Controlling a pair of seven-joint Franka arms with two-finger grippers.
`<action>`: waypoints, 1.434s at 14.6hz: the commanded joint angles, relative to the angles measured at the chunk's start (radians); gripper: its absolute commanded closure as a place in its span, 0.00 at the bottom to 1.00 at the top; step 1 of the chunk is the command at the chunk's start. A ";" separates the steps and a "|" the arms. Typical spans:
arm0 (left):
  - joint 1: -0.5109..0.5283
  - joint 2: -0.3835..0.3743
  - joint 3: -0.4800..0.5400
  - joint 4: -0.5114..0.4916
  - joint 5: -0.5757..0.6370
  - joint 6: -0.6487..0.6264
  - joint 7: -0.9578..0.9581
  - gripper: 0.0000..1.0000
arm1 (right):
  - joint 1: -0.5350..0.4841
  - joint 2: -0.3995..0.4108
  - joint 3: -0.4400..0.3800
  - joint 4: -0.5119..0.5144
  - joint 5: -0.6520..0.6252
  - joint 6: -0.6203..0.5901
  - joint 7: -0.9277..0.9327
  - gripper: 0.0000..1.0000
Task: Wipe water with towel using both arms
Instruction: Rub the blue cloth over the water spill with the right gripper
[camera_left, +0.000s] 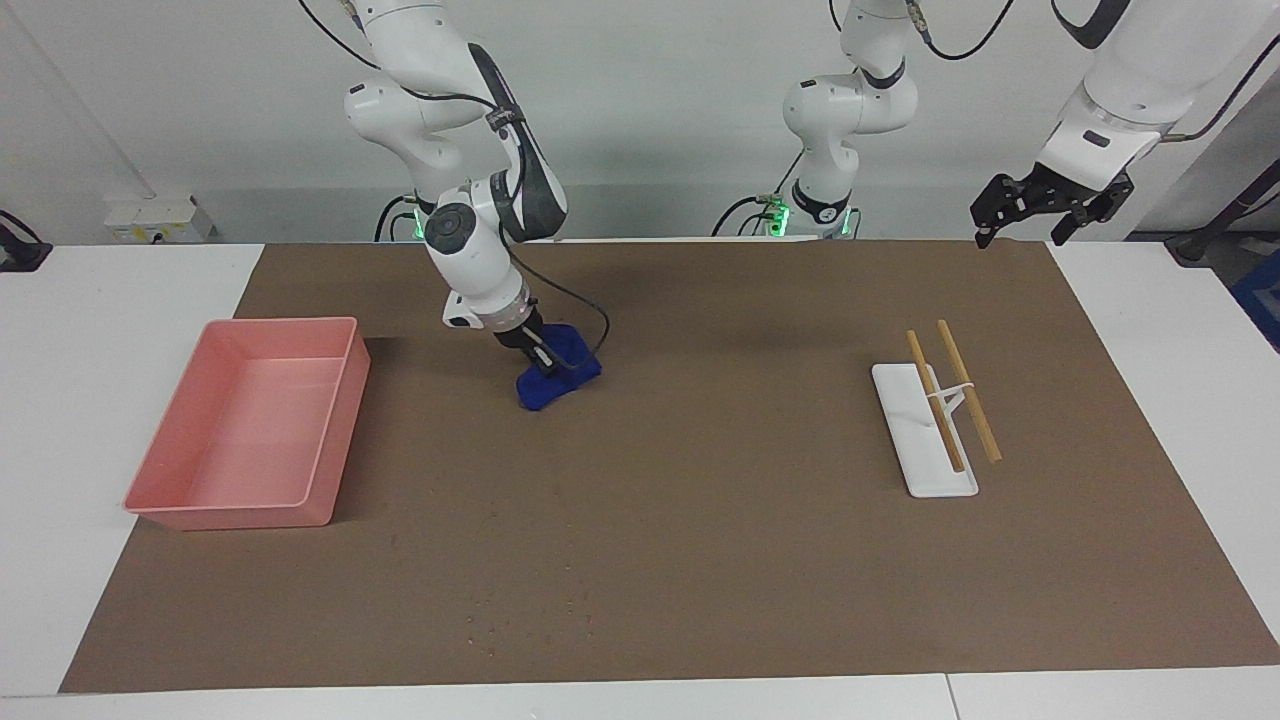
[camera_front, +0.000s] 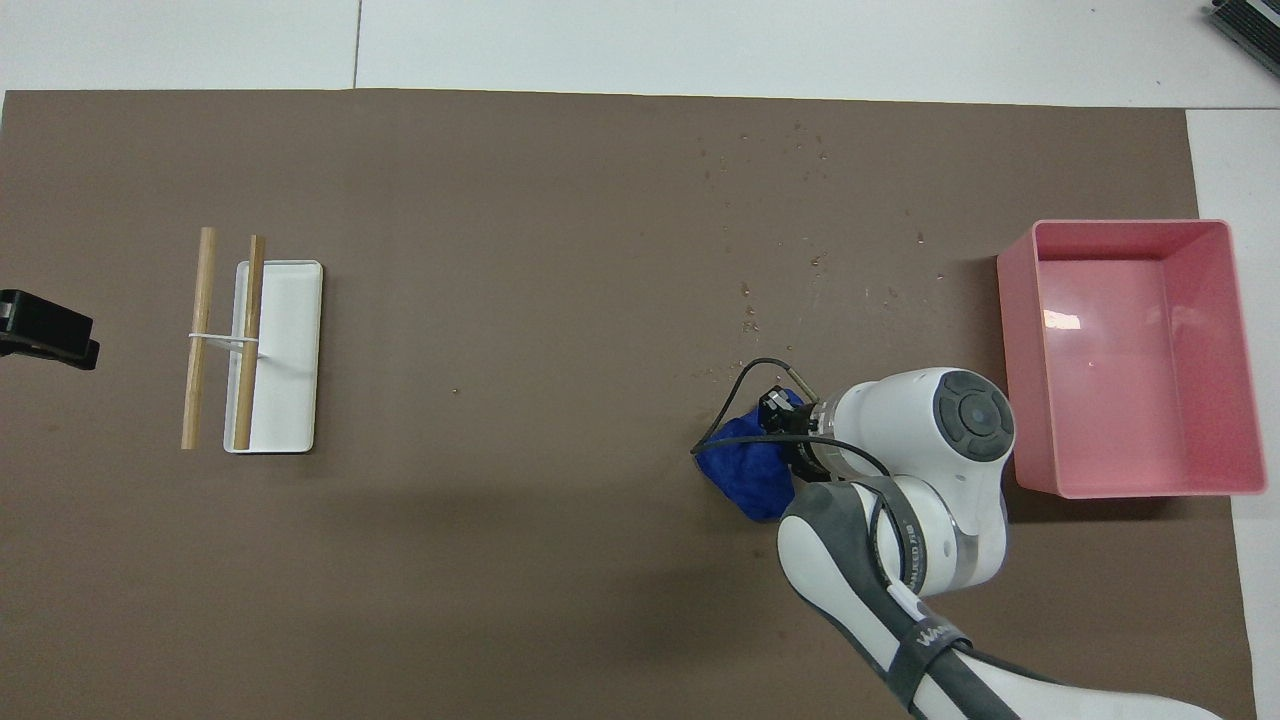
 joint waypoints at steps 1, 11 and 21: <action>-0.023 -0.029 0.015 -0.032 -0.003 0.004 -0.026 0.00 | -0.036 0.075 0.005 0.109 0.010 0.013 -0.035 1.00; -0.022 -0.029 0.041 -0.034 -0.119 0.046 -0.112 0.00 | -0.081 0.282 0.005 0.391 0.010 0.043 -0.086 1.00; -0.021 -0.034 0.035 -0.049 -0.112 0.079 -0.100 0.00 | -0.163 0.290 -0.006 0.611 -0.010 0.001 -0.095 1.00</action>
